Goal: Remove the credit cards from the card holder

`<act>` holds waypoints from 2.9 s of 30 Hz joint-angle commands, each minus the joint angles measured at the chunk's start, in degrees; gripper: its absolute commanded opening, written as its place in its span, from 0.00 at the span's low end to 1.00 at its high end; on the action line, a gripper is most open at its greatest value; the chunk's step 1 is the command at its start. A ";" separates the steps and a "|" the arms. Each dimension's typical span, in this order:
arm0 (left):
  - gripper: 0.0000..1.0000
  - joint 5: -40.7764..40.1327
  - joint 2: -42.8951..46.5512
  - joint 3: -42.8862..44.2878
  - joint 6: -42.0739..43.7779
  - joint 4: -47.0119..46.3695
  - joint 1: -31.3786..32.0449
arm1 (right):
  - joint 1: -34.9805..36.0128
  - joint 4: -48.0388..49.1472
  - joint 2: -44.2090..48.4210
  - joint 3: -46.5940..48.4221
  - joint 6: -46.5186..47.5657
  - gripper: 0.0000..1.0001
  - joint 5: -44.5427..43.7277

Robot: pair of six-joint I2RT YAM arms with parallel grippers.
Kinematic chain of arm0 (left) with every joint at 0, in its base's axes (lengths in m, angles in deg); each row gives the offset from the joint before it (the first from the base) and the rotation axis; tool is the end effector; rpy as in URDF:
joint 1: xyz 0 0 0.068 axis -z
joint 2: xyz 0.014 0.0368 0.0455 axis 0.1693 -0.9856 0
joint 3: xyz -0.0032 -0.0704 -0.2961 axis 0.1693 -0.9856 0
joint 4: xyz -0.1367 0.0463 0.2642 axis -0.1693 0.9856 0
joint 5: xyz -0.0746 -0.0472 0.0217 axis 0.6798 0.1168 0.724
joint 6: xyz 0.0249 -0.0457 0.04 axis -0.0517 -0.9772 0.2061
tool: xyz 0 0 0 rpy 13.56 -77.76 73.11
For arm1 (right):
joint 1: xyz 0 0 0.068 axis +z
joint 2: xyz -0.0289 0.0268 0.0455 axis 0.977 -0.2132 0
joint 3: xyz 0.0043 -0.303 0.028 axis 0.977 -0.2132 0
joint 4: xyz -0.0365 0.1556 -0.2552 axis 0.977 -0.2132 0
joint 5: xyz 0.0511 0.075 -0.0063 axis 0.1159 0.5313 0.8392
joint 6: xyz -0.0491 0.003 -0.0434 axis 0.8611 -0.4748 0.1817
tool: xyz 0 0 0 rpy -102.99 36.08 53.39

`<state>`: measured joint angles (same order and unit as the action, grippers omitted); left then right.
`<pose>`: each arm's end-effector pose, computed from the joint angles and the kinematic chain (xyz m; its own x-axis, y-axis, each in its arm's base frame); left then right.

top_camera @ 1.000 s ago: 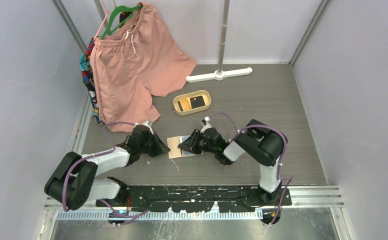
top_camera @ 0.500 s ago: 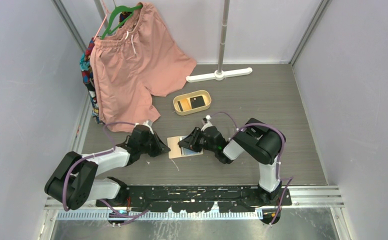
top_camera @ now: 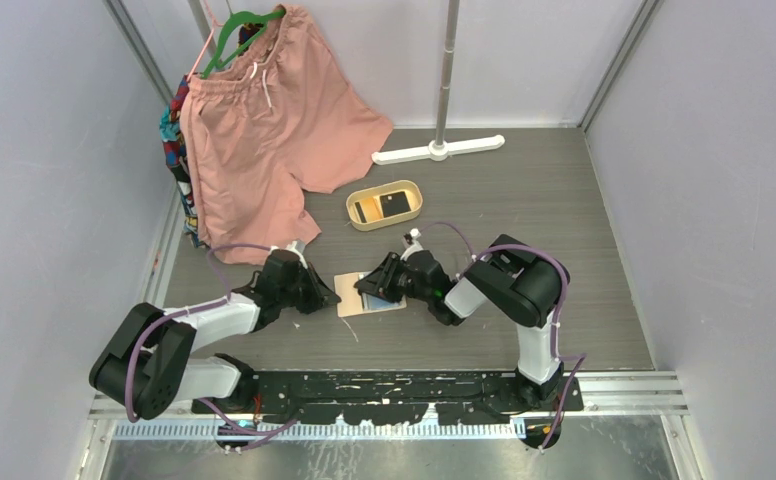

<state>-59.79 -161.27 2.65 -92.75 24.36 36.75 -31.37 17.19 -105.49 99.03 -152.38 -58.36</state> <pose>0.2078 -0.1188 0.1087 -0.8505 -0.4450 -0.2805 -0.1744 0.7416 -0.6478 0.2378 0.2647 0.0735 -0.8776 0.3913 -0.2770 -0.0769 0.4555 0.8869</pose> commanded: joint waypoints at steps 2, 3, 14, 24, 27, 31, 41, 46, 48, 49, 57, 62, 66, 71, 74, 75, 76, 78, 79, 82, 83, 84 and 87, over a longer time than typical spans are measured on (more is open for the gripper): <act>0.00 -4.12 -3.88 -2.65 3.02 9.95 0.51 | 0.69 -5.70 1.16 2.47 2.77 0.33 -0.69; 0.00 -4.05 -3.92 -2.64 3.02 9.83 0.51 | 0.82 -5.65 0.62 2.90 2.62 0.33 -0.12; 0.00 -4.29 -3.58 -2.62 3.02 10.38 0.50 | 1.04 0.43 -1.57 1.26 1.01 0.33 3.06; 0.00 -4.12 -3.58 -2.53 3.11 10.38 0.51 | 0.95 3.12 -2.65 1.03 0.01 0.22 4.00; 0.00 -4.20 -3.59 -2.62 3.11 10.38 0.51 | 0.82 4.11 -2.87 0.43 -0.30 0.20 3.88; 0.00 -4.21 -3.50 -2.65 3.11 10.43 0.50 | 0.27 5.34 -3.03 -0.56 -0.75 0.20 3.67; 0.00 -4.21 -3.52 -2.63 3.11 10.51 0.51 | -1.22 8.81 -3.62 -3.81 -1.74 0.21 3.65; 0.00 -4.10 -3.63 -2.54 3.11 10.55 0.50 | -1.33 9.72 -4.18 -3.44 -1.99 0.17 4.00; 0.00 -4.12 -3.53 -2.62 3.11 10.63 0.51 | -1.36 10.00 -4.54 -3.14 -2.11 0.16 4.26; 0.00 -4.11 -3.44 -2.63 3.11 10.71 0.49 | -1.28 10.24 -4.68 -3.04 -2.20 0.16 4.31; 0.00 -4.04 -3.57 -2.58 3.20 10.73 0.48 | -1.39 10.79 -5.20 -2.50 -2.21 0.12 4.48; 0.00 -4.18 -3.46 -2.54 3.20 10.82 0.50 | -2.22 11.05 -4.55 -3.93 -2.12 0.01 4.61; 0.00 -4.29 -3.38 -2.63 3.20 10.78 0.50 | -4.44 11.74 -3.76 -6.14 -1.98 0.01 5.38; 0.00 -4.29 -3.46 -2.54 3.20 10.84 0.52 | -7.63 11.85 -2.54 -8.85 -1.05 0.01 6.86; 0.00 -4.36 -3.44 -2.54 3.20 10.83 0.51 | -9.15 11.85 -1.87 -10.03 -0.49 0.01 7.70; 0.00 -4.38 -3.40 -2.54 3.20 10.78 0.51 | -9.53 11.76 -1.60 -10.32 -0.33 0.01 7.96; 0.00 -4.37 -3.41 -2.54 3.20 10.77 0.49 | -9.97 11.65 -1.44 -10.59 -0.20 0.01 8.19; 0.00 -4.38 -3.30 -2.55 3.20 10.87 0.51 | -10.90 11.12 -0.68 -10.96 -0.04 0.01 9.09; 0.00 -4.38 -3.26 -2.55 3.18 10.98 0.51 | -11.34 10.53 -0.13 -11.14 0.13 0.01 9.59; 0.00 -4.47 -3.10 -2.63 3.11 11.07 0.51 | -13.28 7.27 3.16 -11.77 1.27 0.01 11.45; 0.00 -4.47 -3.13 -2.63 3.11 10.95 0.51 | -14.08 5.72 4.79 -11.90 2.19 0.01 12.15; 0.00 -4.48 -3.15 -2.63 3.11 10.87 0.51 | -14.94 3.66 6.47 -11.78 2.97 0.01 12.81; 0.00 -4.40 -3.29 -2.63 3.11 10.75 0.52 | -17.07 -7.70 13.54 -9.53 7.24 0.01 15.11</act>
<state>-58.83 -161.86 2.94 -92.88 23.13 37.16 -46.05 22.17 -100.22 87.81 -151.81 -45.71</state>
